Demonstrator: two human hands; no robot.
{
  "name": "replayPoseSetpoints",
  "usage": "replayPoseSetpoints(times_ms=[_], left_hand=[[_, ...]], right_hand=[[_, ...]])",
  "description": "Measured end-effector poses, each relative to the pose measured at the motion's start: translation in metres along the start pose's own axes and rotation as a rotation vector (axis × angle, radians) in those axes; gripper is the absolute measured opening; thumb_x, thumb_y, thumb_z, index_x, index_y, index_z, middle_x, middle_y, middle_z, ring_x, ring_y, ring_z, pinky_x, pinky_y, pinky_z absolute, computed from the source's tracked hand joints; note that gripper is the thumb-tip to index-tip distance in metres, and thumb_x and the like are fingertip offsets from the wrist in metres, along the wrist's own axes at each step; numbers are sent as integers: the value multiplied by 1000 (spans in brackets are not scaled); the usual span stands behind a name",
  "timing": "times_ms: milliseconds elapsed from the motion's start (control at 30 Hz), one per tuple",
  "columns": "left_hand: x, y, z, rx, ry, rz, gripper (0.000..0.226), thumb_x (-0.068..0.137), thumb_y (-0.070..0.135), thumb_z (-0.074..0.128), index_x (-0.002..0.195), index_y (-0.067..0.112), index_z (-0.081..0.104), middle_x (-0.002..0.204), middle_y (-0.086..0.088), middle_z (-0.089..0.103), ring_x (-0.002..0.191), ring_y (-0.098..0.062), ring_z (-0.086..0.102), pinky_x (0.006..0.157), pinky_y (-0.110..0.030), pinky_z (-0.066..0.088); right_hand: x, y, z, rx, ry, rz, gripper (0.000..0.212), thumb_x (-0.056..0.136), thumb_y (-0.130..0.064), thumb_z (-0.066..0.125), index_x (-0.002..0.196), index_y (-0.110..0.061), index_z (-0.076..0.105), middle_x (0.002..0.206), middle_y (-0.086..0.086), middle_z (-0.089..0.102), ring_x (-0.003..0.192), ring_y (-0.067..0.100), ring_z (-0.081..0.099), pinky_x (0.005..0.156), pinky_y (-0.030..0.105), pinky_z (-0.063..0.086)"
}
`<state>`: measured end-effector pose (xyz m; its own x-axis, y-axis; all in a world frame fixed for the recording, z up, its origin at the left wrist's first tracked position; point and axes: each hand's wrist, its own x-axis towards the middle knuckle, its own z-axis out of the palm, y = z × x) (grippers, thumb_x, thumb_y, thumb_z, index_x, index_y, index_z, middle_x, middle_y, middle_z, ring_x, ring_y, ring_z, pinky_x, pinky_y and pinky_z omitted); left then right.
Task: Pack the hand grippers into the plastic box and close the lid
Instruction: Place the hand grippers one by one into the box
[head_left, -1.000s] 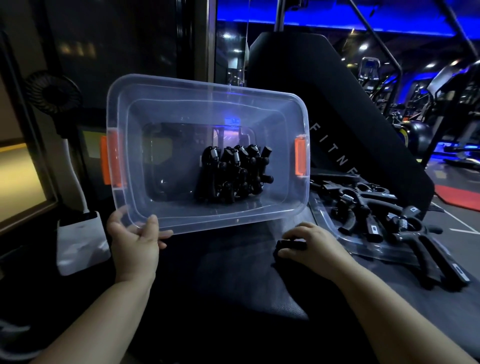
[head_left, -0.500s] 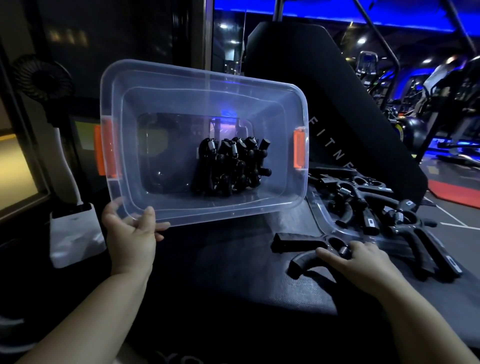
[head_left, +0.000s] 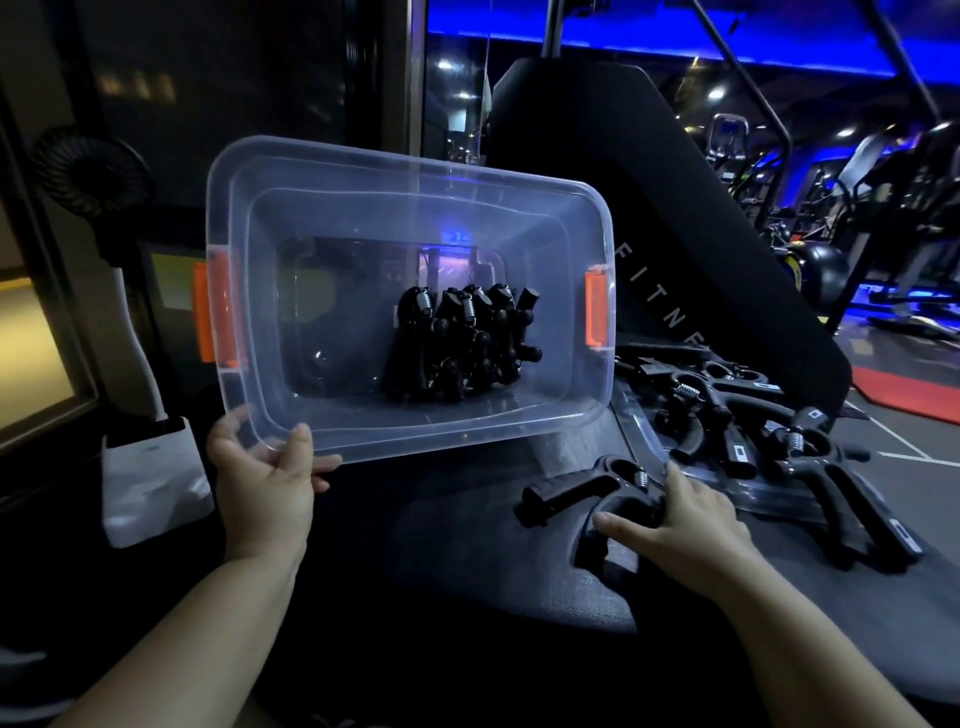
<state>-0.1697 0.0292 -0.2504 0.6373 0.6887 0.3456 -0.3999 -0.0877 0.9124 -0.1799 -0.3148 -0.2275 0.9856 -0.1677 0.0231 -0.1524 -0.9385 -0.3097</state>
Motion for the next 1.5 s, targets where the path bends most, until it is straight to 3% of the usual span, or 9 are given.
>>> replayPoseSetpoints(times_ms=[233, 433, 633, 767, 833, 1033, 1200, 1300, 1500], left_hand=[[-1, 2, 0, 11, 0, -11, 48, 95, 8, 53, 136, 14, 29, 81, -3, 63, 53, -5, 67, 42, -13, 46], [0, 3, 0, 19, -7, -12, 47, 95, 8, 53, 135, 13, 30, 78, -5, 63, 52, -5, 67, 41, -13, 45], [1, 4, -2, 20, -19, -17, 47, 95, 8, 53, 136, 12, 29, 81, -9, 65, 53, -6, 67, 42, -14, 47], [0, 4, -2, 26, -21, -29, 47, 95, 9, 53, 135, 14, 30, 83, -9, 65, 54, -6, 67, 42, -14, 47], [0, 6, -1, 29, -16, -37, 47, 95, 10, 53, 135, 15, 30, 82, -7, 64, 55, -6, 67, 43, -14, 47], [-1, 7, -2, 29, -15, -48, 47, 95, 9, 53, 136, 15, 30, 82, -3, 64, 55, -5, 67, 43, -13, 47], [-2, 6, -3, 34, -10, -71, 47, 95, 8, 52, 135, 18, 31, 86, -9, 65, 56, -7, 68, 43, -14, 48], [-2, 7, -3, 46, -17, -72, 47, 94, 7, 52, 135, 18, 31, 85, -9, 66, 55, -6, 68, 44, -15, 48], [-3, 8, -3, 37, -19, -64, 47, 94, 8, 53, 135, 17, 30, 90, -15, 66, 55, -6, 68, 44, -13, 48]], right_hand=[[-12, -21, 6, -82, 22, -31, 110, 52, -96, 39, 140, -30, 31, 142, 4, 40, 134, 26, 33, 103, 45, 32], [-11, -20, 4, -127, -31, -248, 96, 49, -90, 55, 133, -47, 39, 153, -10, 22, 140, 21, 19, 109, 44, 29], [-5, -21, -5, -153, -7, -386, 81, 53, -91, 48, 115, -41, 59, 144, -20, 35, 129, 18, 34, 99, 33, 40], [1, -30, -13, 46, 91, -403, 85, 57, -92, 40, 110, -32, 66, 126, -23, 53, 109, 8, 54, 90, 30, 46], [2, -34, -18, 76, 96, -382, 72, 65, -84, 45, 109, -31, 66, 119, -21, 57, 104, 7, 56, 86, 29, 46], [-1, -46, -26, 134, 122, -319, 77, 66, -92, 27, 94, -31, 64, 90, -10, 61, 81, 9, 57, 70, 31, 46], [-1, -52, -35, 249, 232, -238, 77, 77, -84, 17, 78, -19, 59, 72, -1, 64, 71, 18, 59, 70, 37, 47], [1, -55, -37, 332, 237, -178, 71, 83, -73, 27, 78, -10, 59, 70, 6, 64, 65, 25, 60, 67, 40, 49], [5, -57, -40, 248, 49, -157, 27, 90, -47, 55, 93, -23, 43, 84, -1, 61, 71, 18, 59, 60, 33, 43]])
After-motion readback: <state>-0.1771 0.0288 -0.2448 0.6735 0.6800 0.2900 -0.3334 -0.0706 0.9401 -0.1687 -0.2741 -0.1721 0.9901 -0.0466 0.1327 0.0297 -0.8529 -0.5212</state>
